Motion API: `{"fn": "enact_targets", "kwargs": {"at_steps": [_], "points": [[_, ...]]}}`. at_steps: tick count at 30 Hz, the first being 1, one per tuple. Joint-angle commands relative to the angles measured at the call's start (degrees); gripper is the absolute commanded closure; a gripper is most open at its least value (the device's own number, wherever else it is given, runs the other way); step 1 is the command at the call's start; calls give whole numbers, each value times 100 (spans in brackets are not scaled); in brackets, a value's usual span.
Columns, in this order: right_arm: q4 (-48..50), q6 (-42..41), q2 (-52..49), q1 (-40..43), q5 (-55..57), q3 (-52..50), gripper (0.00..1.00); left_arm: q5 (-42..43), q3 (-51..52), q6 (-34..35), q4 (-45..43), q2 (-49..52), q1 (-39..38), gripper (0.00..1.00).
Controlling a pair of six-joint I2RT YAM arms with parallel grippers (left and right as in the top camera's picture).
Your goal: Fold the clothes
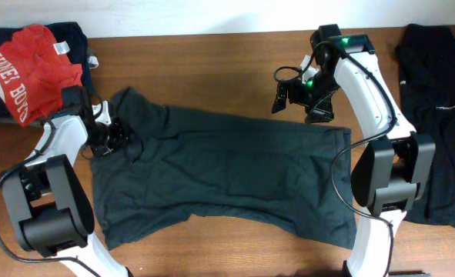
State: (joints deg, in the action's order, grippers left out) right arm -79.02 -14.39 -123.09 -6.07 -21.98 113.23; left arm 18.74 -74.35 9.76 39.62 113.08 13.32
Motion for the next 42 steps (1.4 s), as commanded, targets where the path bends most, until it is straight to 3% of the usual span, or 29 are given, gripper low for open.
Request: {"fn": "enact_targets", "kwargs": {"at_steps": [1, 11, 21, 35, 39, 42], "points": [[0, -2, 46, -35, 15, -20, 1, 98, -7, -66, 50, -85, 24, 99], [114, -4, 46, -35, 13, -20, 1, -765, -7, 166, 957, -1060, 20, 99], [107, -4, 46, -35, 13, -20, 1, -1139, -7, 723, 1930, -1137, 17, 99], [131, -7, 46, -35, 11, -20, 1, -1370, -7, 754, 2522, -1550, 17, 99], [131, -7, 46, -35, 11, -20, 1, -1368, -7, 754, 2575, -1550, 17, 56], [129, -7, 46, -35, 9, -20, 1, -1366, -7, 754, 2597, -1550, 17, 45]]}}
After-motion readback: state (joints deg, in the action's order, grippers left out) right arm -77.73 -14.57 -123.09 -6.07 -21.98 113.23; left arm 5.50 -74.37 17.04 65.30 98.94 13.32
